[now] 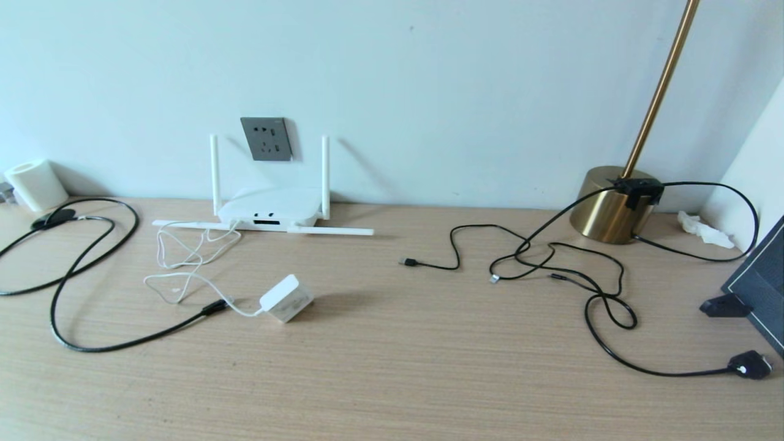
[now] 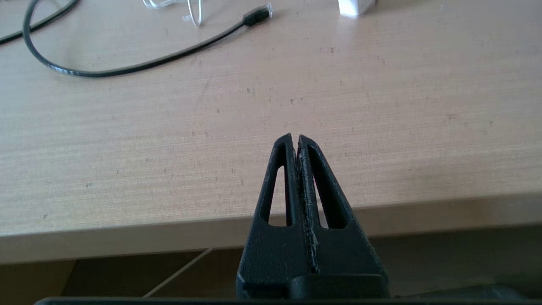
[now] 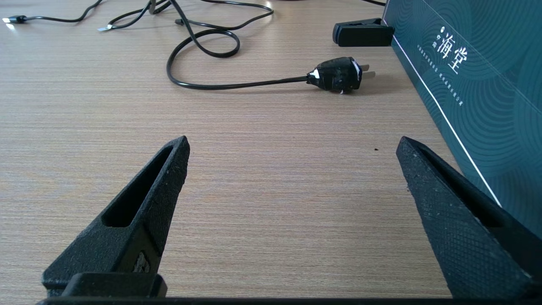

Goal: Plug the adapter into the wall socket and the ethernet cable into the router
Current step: Pick up plug

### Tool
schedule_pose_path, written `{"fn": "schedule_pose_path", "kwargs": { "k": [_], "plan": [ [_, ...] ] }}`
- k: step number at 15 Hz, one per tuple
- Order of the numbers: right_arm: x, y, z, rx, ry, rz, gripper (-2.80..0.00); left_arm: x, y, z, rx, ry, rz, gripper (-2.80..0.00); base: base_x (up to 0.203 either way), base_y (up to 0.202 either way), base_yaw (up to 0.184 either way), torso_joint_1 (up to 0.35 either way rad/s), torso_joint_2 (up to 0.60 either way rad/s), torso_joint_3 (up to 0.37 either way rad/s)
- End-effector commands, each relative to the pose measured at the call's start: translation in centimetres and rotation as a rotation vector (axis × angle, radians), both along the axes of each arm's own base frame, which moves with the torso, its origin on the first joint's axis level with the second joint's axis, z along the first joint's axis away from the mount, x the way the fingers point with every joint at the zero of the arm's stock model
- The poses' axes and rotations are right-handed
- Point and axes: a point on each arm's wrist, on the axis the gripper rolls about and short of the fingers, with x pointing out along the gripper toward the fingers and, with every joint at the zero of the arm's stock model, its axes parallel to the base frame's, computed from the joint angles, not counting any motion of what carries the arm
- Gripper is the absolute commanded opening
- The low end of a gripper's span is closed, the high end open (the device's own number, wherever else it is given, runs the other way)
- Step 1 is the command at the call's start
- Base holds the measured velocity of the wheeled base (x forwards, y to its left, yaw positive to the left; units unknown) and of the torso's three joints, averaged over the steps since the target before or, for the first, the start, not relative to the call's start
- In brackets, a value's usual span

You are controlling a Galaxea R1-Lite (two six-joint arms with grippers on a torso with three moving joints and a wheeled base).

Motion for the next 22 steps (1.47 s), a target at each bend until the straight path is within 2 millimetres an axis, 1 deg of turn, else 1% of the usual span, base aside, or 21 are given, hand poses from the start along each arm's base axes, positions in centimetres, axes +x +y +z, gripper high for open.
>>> {"fn": "schedule_pose_path", "kwargs": {
  "k": [1,2,3,4,5,6,7,9,11,12,15,16,17,19,20,22],
  "plan": [
    [0.1,0.0,-0.3,-0.003,0.010,-0.001,0.00,-0.7,0.0,4.2,0.002,-0.076,-0.023,-2.80,0.000,0.000,0.000,0.000,0.00,0.000],
    [0.1,0.0,-0.3,-0.003,0.010,0.000,0.00,-0.6,-0.1,4.9,0.002,-0.069,-0.032,-2.80,0.000,0.000,0.000,0.000,0.00,0.000],
    [0.1,0.0,-0.3,-0.003,0.010,-0.001,0.00,0.0,-0.1,7.0,-0.001,-0.030,-0.061,-2.80,0.000,0.000,0.000,0.000,0.00,0.000],
    [0.1,0.0,-0.3,-0.003,0.010,-0.001,0.00,1.2,-0.1,8.9,-0.004,0.024,-0.096,-2.80,0.000,0.000,0.000,0.000,0.00,0.000],
    [0.1,0.0,-0.3,-0.003,0.010,0.000,0.00,2.7,-0.2,10.8,-0.005,0.086,-0.141,-2.80,0.000,0.000,0.000,0.000,0.00,0.000],
    [0.1,0.0,-0.3,-0.003,0.010,-0.001,0.00,4.8,-0.5,12.3,-0.005,0.160,-0.193,-2.80,0.000,0.000,0.000,0.000,0.00,0.000],
    [0.1,0.0,-0.3,-0.003,0.010,0.000,0.00,6.8,-0.8,13.3,0.000,0.227,-0.236,-2.80,0.000,0.000,0.000,0.000,0.00,0.000],
    [0.1,0.0,-0.3,-0.003,0.010,0.000,0.00,11.6,-2.1,14.8,0.020,0.355,-0.326,-2.80,0.000,0.000,0.000,0.000,0.00,0.000],
    [0.1,0.0,-0.3,-0.003,0.010,0.000,0.00,16.0,-3.5,16.2,0.038,0.422,-0.435,-2.80,0.000,0.000,0.000,0.000,0.00,0.000],
    [0.1,0.0,-0.3,-0.003,0.010,0.000,0.00,18.4,-4.2,16.8,0.053,0.441,-0.483,-2.80,0.000,0.000,0.000,0.000,0.00,0.000],
    [0.1,0.0,-0.3,-0.003,0.010,-0.001,0.00,24.6,-5.6,17.3,0.112,0.493,-0.570,-2.80,0.000,0.000,0.000,0.000,0.00,0.000],
    [0.1,0.0,-0.3,-0.003,0.010,0.000,0.00,26.3,-6.0,17.5,0.134,0.504,-0.588,0.00,0.000,0.000,0.000,0.000,0.00,0.000],
    [0.1,0.0,-0.3,-0.003,0.010,-0.001,0.00,28.2,-6.3,17.7,0.148,0.518,-0.600,0.00,0.000,0.000,0.000,0.000,0.00,0.000],
    [0.1,0.0,-0.3,-0.003,0.010,0.000,0.00,30.8,-6.4,17.6,0.171,0.527,-0.605,0.00,0.000,0.000,0.000,0.000,0.00,0.000],
    [0.1,0.0,-0.3,-0.003,0.010,0.000,0.00,31.4,-6.5,17.7,0.195,0.519,-0.612,0.00,0.000,0.000,0.000,0.000,0.00,0.000],
    [0.1,0.0,-0.3,-0.003,0.010,0.000,0.00,31.7,-6.4,17.2,0.245,0.520,-0.626,0.00,0.000,0.000,0.000,0.000,0.00,0.000]
  ]
}}
